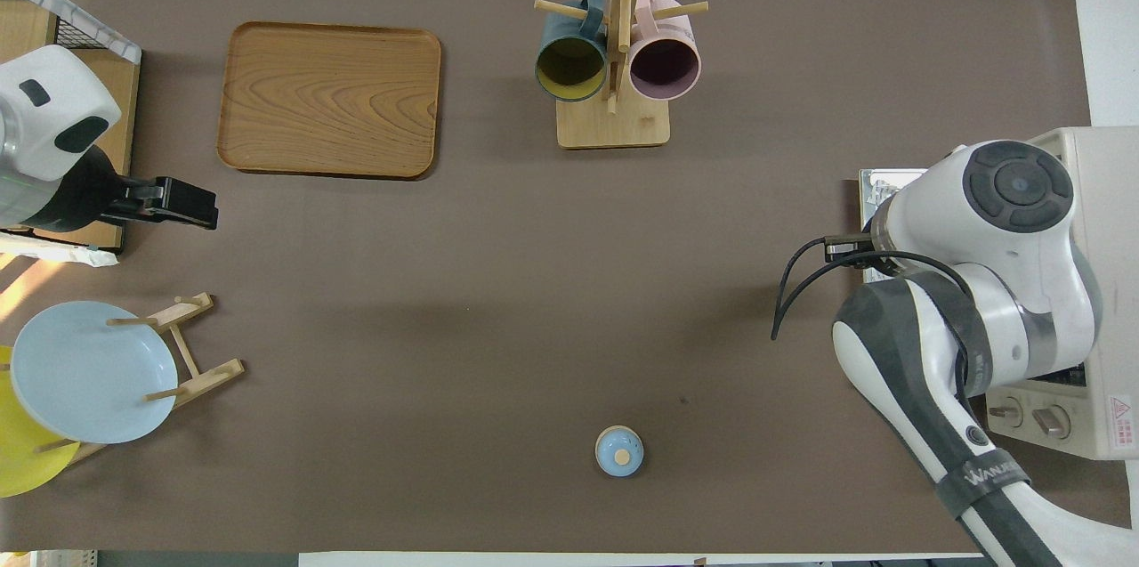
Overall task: Put corn in oven
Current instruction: 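Push the plate into the open oven with the right gripper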
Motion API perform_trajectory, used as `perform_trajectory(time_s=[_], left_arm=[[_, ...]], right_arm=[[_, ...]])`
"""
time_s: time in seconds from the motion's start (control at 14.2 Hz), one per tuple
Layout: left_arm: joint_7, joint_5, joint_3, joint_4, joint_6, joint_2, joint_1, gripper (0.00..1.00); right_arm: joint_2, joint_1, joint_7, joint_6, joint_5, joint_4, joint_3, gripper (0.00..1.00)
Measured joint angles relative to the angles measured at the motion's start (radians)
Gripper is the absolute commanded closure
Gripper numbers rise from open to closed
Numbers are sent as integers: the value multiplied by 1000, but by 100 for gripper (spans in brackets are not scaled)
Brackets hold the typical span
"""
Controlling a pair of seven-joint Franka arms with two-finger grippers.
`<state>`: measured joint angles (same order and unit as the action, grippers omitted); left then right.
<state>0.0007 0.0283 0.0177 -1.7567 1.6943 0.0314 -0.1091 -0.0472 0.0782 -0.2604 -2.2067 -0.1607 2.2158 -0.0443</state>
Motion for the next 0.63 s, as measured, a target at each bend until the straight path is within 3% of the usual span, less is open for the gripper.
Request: perform_trajectory(time_s=[0.63], left_arm=[[0, 0, 0, 0, 0, 0, 0, 0]], right_arm=[[-52, -33, -18, -112, 0, 66, 2, 100]])
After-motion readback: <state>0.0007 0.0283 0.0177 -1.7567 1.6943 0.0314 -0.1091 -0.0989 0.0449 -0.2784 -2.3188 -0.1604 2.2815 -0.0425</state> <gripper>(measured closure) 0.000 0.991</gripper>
